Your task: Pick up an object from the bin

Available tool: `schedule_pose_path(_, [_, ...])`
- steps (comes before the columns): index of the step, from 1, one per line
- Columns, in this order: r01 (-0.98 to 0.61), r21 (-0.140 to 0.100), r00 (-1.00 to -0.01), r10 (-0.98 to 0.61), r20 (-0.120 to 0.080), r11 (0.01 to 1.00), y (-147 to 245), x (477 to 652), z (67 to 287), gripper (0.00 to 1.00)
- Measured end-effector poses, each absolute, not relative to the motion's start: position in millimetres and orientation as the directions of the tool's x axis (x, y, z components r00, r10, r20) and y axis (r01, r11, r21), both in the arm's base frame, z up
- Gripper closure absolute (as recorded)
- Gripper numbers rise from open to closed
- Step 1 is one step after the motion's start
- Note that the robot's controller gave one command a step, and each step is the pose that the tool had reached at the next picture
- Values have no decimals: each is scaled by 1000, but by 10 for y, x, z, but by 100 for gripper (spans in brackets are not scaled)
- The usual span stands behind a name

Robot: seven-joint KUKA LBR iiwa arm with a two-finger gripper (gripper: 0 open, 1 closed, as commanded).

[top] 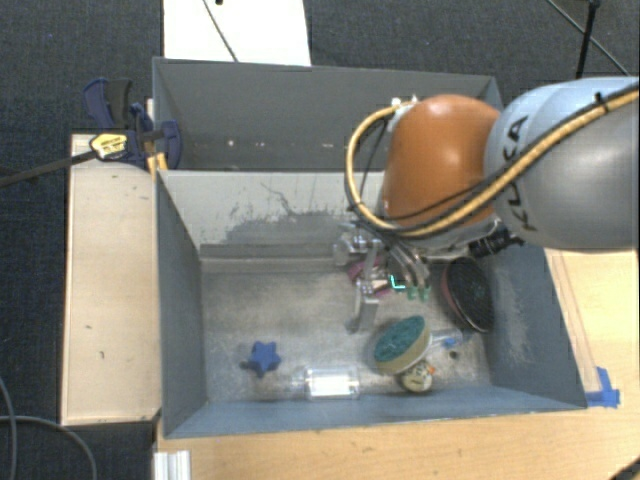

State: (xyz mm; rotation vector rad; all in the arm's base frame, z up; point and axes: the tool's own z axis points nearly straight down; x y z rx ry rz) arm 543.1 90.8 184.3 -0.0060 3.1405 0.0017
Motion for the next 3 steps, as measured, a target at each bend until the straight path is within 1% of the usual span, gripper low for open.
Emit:
schedule_pose_path(1, [-135, 2, -991, -135, 5, 991, 1448, 5040, 1185, 0])
schedule_pose_path(2, [-273, -1, -962, -273, -9, 962, 1292, 5204, 1998, 0])
schedule_pose_path(3, [-293, 3, -956, -293, 5, 956, 1803, 5008, 741, 0])
